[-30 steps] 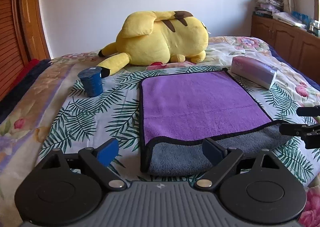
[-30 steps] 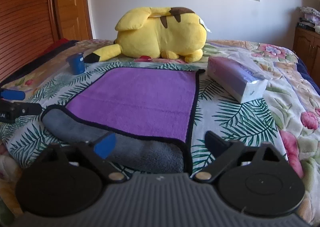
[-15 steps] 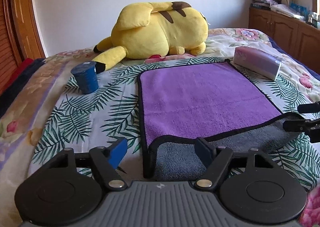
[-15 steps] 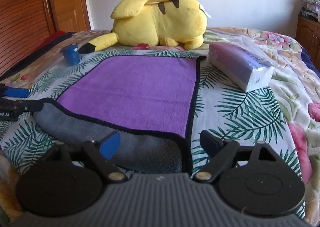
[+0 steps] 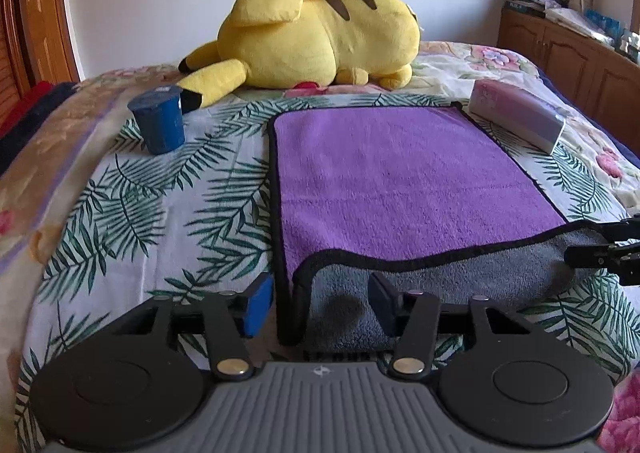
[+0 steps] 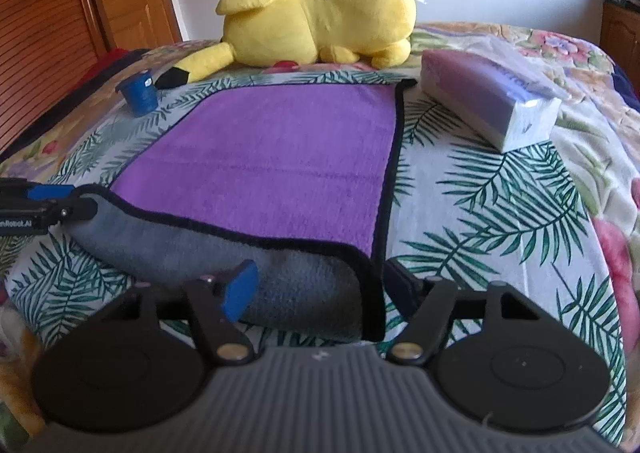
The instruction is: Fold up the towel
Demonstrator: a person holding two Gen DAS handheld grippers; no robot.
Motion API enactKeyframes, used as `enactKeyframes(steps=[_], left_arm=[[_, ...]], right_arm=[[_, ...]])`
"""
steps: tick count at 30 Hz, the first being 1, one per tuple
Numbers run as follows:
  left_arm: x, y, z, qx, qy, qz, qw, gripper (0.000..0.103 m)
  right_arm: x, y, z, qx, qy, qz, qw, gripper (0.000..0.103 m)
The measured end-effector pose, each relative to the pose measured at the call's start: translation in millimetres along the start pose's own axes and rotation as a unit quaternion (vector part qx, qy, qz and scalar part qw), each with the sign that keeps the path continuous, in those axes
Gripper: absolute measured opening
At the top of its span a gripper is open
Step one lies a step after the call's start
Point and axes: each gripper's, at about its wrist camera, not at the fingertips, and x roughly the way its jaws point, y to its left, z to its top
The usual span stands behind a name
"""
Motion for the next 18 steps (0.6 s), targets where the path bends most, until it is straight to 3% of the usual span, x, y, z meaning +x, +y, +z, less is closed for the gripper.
enactKeyframes(steps=[7, 18], left_arm=[[3.2, 1.7, -3.9, -0.004, 0.014, 0.000, 0.9999, 0.043], [-0.1, 2.4, -4.8, -0.008, 0.016, -0.003, 0.9998, 0.019]], right_arm=[[-1.4, -1.5, 1.6, 0.001, 0.009, 0.009, 1.000, 0.055], [-2.4, -12.5, 8.1, 0.002, 0.023, 0.012, 1.000, 0.021]])
